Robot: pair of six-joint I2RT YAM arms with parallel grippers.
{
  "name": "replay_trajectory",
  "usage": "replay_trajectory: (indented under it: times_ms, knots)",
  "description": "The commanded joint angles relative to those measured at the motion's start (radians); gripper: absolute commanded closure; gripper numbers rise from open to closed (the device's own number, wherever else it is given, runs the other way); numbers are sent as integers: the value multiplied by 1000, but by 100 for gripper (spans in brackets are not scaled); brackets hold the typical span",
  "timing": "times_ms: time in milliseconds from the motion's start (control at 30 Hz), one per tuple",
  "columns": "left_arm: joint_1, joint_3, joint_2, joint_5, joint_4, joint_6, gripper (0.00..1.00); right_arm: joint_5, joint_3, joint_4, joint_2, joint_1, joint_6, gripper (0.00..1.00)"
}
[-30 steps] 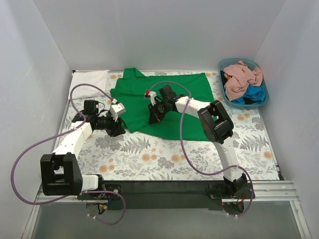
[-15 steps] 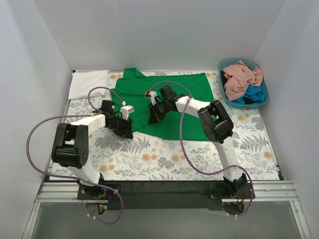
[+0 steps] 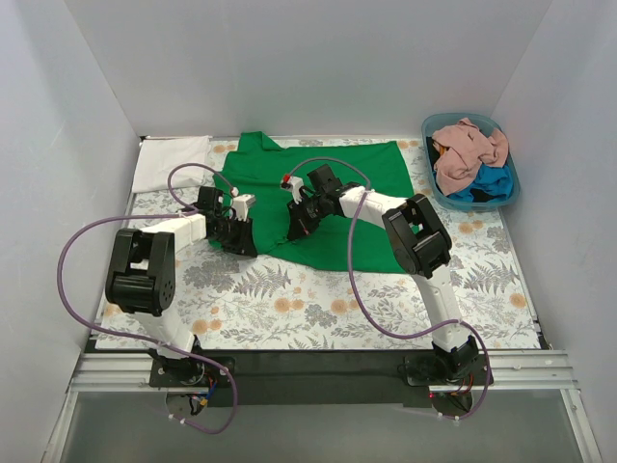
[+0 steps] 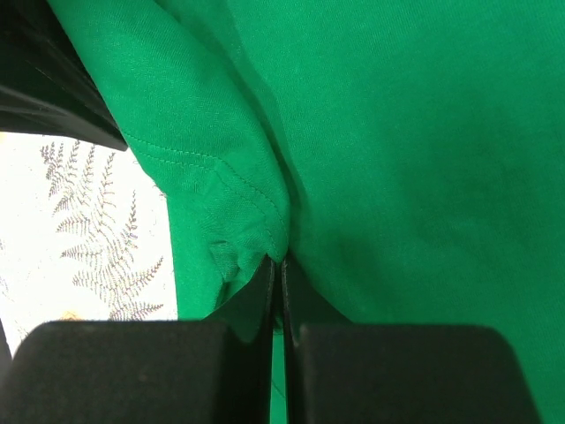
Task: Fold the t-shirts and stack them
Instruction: Flatten the tshirt out
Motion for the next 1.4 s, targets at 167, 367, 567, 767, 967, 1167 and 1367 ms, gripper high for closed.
replay_trajectory:
  times_ms: [167, 367, 567, 767, 967, 1167, 1367]
  knots:
    - [-3, -9, -124, -15, -55, 7, 100, -1, -25, -42, -25, 5, -20, 99]
    - [-3, -26, -207, -31, -75, 6, 100, -13, -57, -42, -74, 10, -29, 99]
    - [-3, -38, -142, -47, -63, -43, 59, -5, -62, -42, -58, 13, -33, 99]
    - [-3, -35, -95, -59, -30, -70, 58, -4, -49, -42, -50, 13, -32, 99]
    - [-15, -23, -44, -44, 8, -99, 59, -11, -43, -42, -42, 13, -29, 99]
    - [-19, 5, -64, -35, -12, -97, 82, -13, -58, -43, -62, 13, -33, 99]
    - [-19, 34, -136, -26, -176, -39, 100, -33, -72, -52, -108, 16, -33, 99]
